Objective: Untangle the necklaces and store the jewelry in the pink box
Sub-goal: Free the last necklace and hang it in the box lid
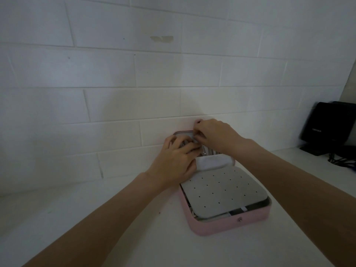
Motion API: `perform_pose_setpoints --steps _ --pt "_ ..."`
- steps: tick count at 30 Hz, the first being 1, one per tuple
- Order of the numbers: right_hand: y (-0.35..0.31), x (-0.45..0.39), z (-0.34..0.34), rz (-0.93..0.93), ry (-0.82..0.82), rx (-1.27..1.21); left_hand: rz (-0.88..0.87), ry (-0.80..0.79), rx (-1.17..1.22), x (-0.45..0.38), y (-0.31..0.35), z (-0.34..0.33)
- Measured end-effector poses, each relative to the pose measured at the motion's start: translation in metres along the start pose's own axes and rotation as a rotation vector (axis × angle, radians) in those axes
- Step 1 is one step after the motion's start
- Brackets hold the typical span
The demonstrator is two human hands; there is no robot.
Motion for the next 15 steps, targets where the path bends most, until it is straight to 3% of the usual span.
perform_pose_setpoints --steps 8,15 --pt "0.011 0.002 0.005 -0.068 0.057 -0.19 -0.031 -0.017 0.004 -0.002 -0.001 0.002" --pt "0.012 -0.003 0.012 -0.011 0.057 -0.128 -0.061 -0.01 0.011 -0.002 0.003 0.005"
Point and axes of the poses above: each hand's wrist, its own x-axis away from the middle knuckle, its own z-axis out of the back of the hand, y = z × x, the point moved 2 cm from there along -x, towards the middle knuckle, and after that the axes turned 14 degrees about y, right-handed, at the moved point
